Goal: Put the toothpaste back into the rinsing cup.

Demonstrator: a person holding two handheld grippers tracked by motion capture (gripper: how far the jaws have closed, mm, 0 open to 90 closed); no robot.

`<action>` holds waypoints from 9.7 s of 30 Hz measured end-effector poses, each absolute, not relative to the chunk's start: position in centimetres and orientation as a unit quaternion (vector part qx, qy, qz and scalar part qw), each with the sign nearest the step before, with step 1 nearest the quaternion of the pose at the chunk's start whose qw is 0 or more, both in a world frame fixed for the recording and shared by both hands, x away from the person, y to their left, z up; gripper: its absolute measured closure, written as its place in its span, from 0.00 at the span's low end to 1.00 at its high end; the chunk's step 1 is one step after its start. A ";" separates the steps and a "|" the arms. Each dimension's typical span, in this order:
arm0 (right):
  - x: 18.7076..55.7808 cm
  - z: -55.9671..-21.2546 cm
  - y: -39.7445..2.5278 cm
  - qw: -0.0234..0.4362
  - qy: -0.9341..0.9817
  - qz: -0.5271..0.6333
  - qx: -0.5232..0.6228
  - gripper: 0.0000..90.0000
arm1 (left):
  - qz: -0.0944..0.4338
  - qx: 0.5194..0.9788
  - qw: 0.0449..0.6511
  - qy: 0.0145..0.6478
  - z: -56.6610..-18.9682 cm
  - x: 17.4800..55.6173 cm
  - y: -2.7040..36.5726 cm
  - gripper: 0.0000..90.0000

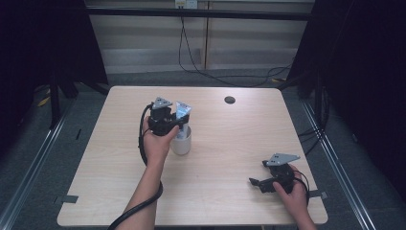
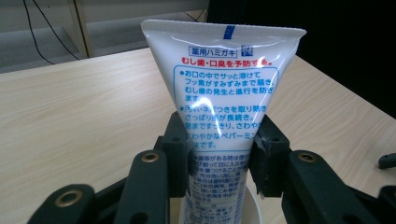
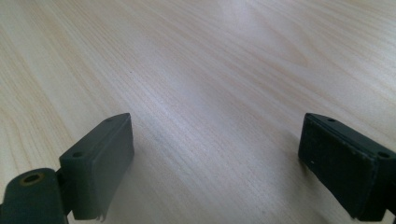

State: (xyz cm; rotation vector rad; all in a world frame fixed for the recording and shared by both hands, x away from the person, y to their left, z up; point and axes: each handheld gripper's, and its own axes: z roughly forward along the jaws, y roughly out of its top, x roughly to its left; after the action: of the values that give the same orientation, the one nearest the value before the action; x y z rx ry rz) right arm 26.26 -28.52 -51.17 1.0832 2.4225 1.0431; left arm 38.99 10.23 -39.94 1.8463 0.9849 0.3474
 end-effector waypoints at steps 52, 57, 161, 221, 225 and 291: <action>26.3 -51.2 -28.5 0.145 0.841 0.362 0.375 0.11 | 0.152 0.769 0.475 0.399 -42.7 37.3 10.2 0.69; 26.3 -51.2 -28.5 0.145 0.841 0.362 0.376 0.11 | 0.152 0.772 0.474 0.394 -42.8 37.2 10.0 0.69; 26.3 -51.2 -28.5 0.145 0.842 0.362 0.373 0.11 | 0.161 0.780 0.467 0.384 -42.5 36.0 10.8 0.19; 26.3 -51.2 -28.5 0.145 0.842 0.362 0.373 0.11 | 0.109 0.799 0.459 0.374 -42.8 33.4 16.4 0.14; 26.3 -51.2 -28.5 0.145 0.842 0.362 0.373 0.11 | 0.113 0.794 0.460 0.381 -43.2 33.1 17.0 0.14; 26.3 -51.2 -28.5 0.145 0.841 0.363 0.374 0.11 | 0.156 0.824 0.366 0.404 -50.7 30.1 20.5 0.17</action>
State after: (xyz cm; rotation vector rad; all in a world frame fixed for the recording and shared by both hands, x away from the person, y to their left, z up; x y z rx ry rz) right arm 26.33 -28.51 -51.19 1.0768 2.4243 1.0456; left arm 30.07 20.46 -50.69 2.1171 1.0387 0.4006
